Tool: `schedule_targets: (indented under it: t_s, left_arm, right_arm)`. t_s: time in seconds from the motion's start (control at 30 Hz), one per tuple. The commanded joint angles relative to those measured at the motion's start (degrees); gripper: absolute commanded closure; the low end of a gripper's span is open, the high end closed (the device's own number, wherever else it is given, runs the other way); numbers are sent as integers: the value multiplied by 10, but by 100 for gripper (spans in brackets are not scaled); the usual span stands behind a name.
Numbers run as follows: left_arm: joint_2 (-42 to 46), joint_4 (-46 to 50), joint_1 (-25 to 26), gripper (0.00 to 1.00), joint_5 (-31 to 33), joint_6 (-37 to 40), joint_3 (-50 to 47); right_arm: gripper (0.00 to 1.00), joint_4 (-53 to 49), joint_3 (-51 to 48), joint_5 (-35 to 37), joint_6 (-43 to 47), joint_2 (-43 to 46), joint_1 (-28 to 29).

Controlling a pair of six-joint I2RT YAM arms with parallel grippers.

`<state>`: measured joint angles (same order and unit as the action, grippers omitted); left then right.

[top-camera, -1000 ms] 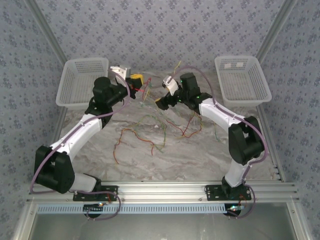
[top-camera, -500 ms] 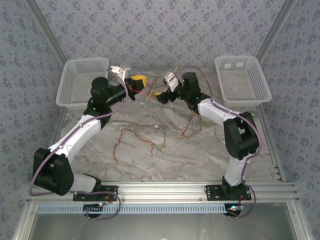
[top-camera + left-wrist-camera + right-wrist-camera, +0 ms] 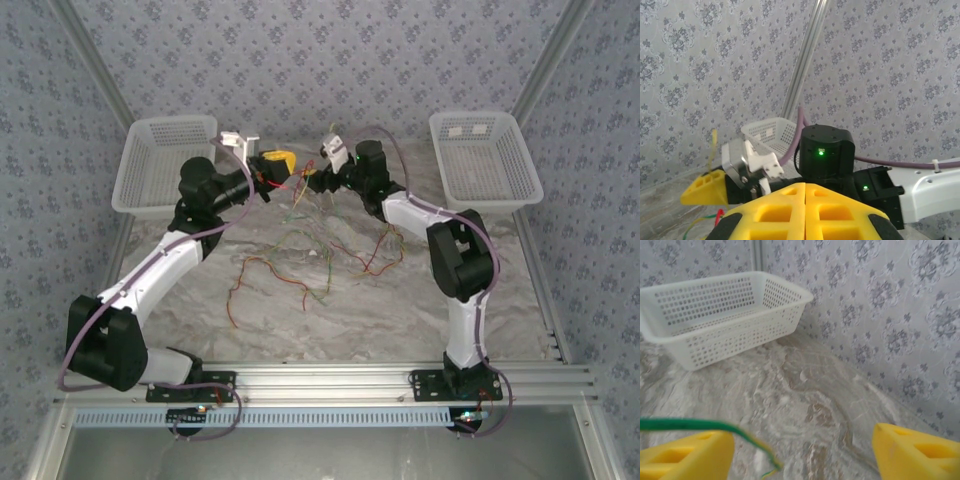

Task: Untangle the cables

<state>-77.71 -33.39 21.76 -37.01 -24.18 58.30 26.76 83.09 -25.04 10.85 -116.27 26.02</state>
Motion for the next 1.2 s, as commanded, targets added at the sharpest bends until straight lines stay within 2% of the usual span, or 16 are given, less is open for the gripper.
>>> schedule_targets:
  t_s: [0.0, 0.03, 0.1, 0.13, 0.17, 0.2, 0.37, 0.47, 0.57, 0.7, 0.87, 1.03, 1.17]
  left_arm:
    - [2, -43, -1, 100, -21, -20, -10]
    - [2, -47, -1, 100, -21, -24, -13]
    - [5, -43, -2, 100, -11, -20, -19]
    - [9, -40, -3, 100, -5, -18, -22]
    - [12, -44, -6, 100, -7, -20, -27]
    - [16, -48, -8, 100, -7, -22, -31]
    - [33, -27, -20, 100, 21, -11, -34]
    - [61, -3, -37, 100, 82, 4, -44]
    - [88, 34, -69, 100, 139, 10, -47]
    - [127, 39, -120, 100, 168, -2, -62]
    - [166, 67, -150, 100, 211, 6, -70]
    - [214, 99, -168, 100, 337, 19, -99]
    - [232, 125, -185, 100, 400, 32, -113]
  right_arm:
    - [36, 46, 49, 15, -31, -34, 6]
    - [44, 46, 61, 12, -37, -43, 7]
    - [69, 40, 82, 11, -41, -57, 10]
    - [72, 41, 82, 14, -42, -59, 11]
    - [80, 48, 78, 15, -45, -60, 12]
    - [100, 54, 75, 14, -49, -59, 11]
    - [100, 51, 41, 26, -46, -36, 11]
    - [100, 3, 27, 20, -45, -5, 4]
    - [100, -27, -19, 76, -30, 44, 3]
    - [100, -73, -84, 111, -48, 118, -25]
    - [100, -112, -159, 189, -49, 193, -49]
    - [100, -121, -231, 225, -126, 294, -98]
    - [100, -200, -227, 240, -156, 356, -137]
